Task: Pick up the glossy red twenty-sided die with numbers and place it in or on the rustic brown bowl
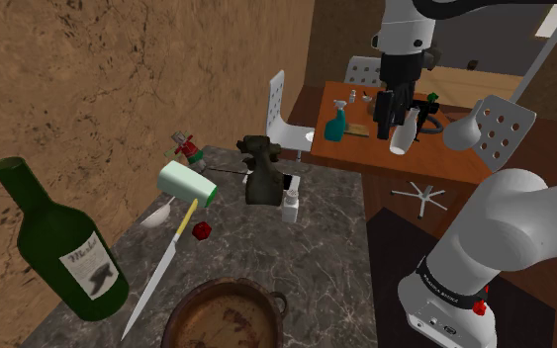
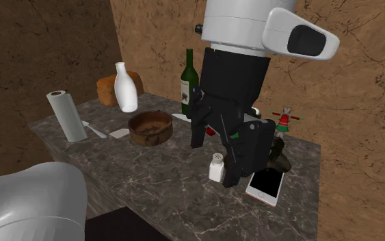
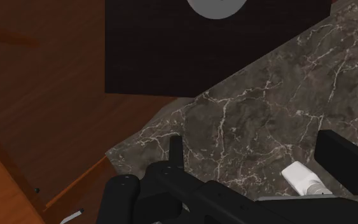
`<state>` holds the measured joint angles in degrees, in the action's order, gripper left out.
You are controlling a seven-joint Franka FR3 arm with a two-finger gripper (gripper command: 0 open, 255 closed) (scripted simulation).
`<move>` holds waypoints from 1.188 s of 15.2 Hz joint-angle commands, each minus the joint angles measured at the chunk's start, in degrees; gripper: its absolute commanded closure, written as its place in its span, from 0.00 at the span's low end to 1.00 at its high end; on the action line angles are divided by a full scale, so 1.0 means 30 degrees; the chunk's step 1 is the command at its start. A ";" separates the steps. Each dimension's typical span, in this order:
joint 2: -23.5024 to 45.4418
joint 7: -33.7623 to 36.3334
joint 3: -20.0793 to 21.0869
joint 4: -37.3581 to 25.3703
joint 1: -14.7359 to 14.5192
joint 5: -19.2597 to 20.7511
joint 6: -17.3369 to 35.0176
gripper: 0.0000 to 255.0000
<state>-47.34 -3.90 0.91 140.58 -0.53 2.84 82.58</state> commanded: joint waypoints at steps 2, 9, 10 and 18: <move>0.0245 0.0270 0.0285 0.0195 -0.0162 -0.0283 0.0540 0.00; 0.2657 0.2041 0.2327 0.0913 -0.1255 -0.1996 0.4450 0.00; 0.3096 0.2282 0.2622 0.0919 -0.1396 -0.2191 0.5016 0.00; 0.7280 0.4251 0.4989 0.0091 -0.2252 -0.3082 0.9380 0.00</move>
<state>-27.28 8.26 15.14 141.48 -7.14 -6.37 109.08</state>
